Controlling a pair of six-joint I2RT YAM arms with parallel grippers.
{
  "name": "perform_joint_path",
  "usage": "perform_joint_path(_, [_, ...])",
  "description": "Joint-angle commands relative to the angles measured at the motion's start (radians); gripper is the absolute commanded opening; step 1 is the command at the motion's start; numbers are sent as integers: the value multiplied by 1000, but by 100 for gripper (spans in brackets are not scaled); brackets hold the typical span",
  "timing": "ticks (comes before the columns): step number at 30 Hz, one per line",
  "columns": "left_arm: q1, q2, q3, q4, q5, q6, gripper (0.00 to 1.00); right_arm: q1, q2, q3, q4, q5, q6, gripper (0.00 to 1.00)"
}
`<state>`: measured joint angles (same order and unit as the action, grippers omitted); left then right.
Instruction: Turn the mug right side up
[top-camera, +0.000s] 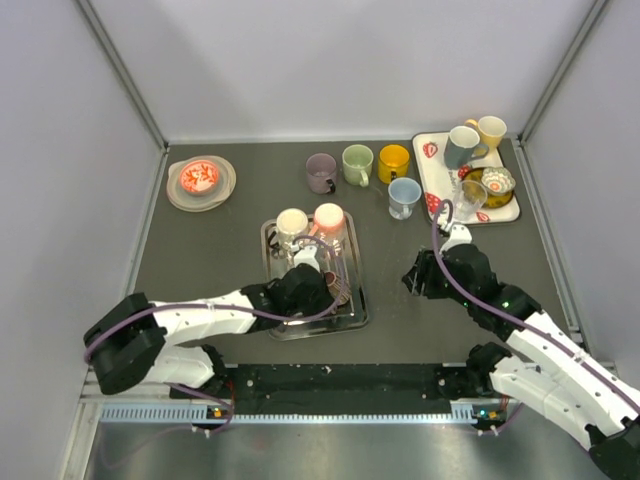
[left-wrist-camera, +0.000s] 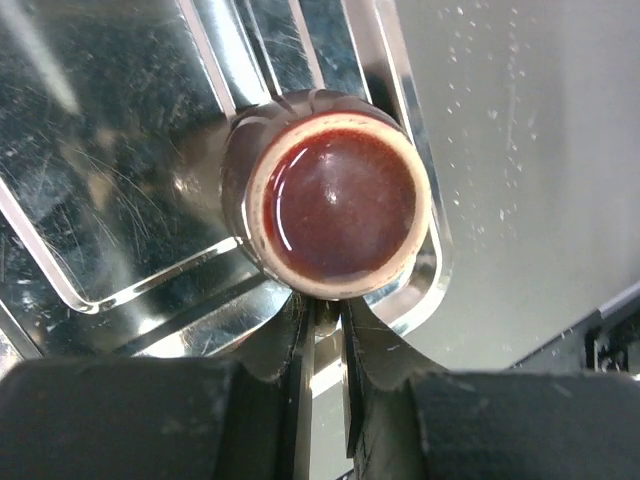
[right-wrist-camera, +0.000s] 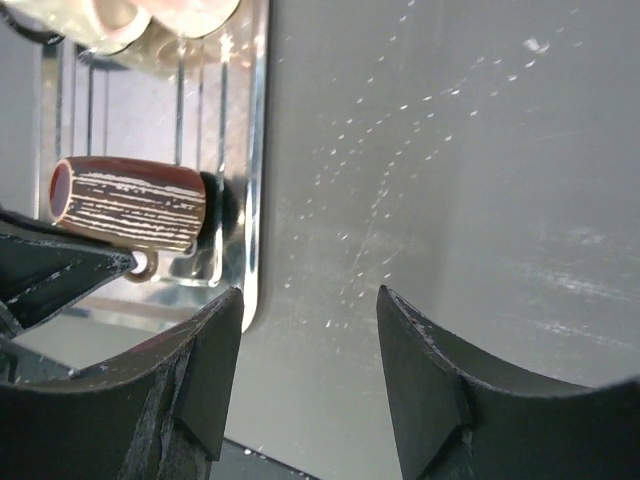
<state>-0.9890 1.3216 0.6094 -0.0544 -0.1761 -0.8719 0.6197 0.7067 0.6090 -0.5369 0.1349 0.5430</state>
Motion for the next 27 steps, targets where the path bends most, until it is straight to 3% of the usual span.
perform_joint_path(1, [-2,-128,-104,336,101,45,0,6,-42,-37,124,-130,32,56])
perform_joint_path(14, [19,-421,-258,643,79,-102,0,8,-136,-129,406,-480,205,58])
perform_joint_path(24, [72,-441,-300,935,162,-248,0,8,-150,-250,848,-664,487,62])
perform_joint_path(27, [76,-421,-303,1011,170,-279,0,6,-128,-261,905,-682,528,62])
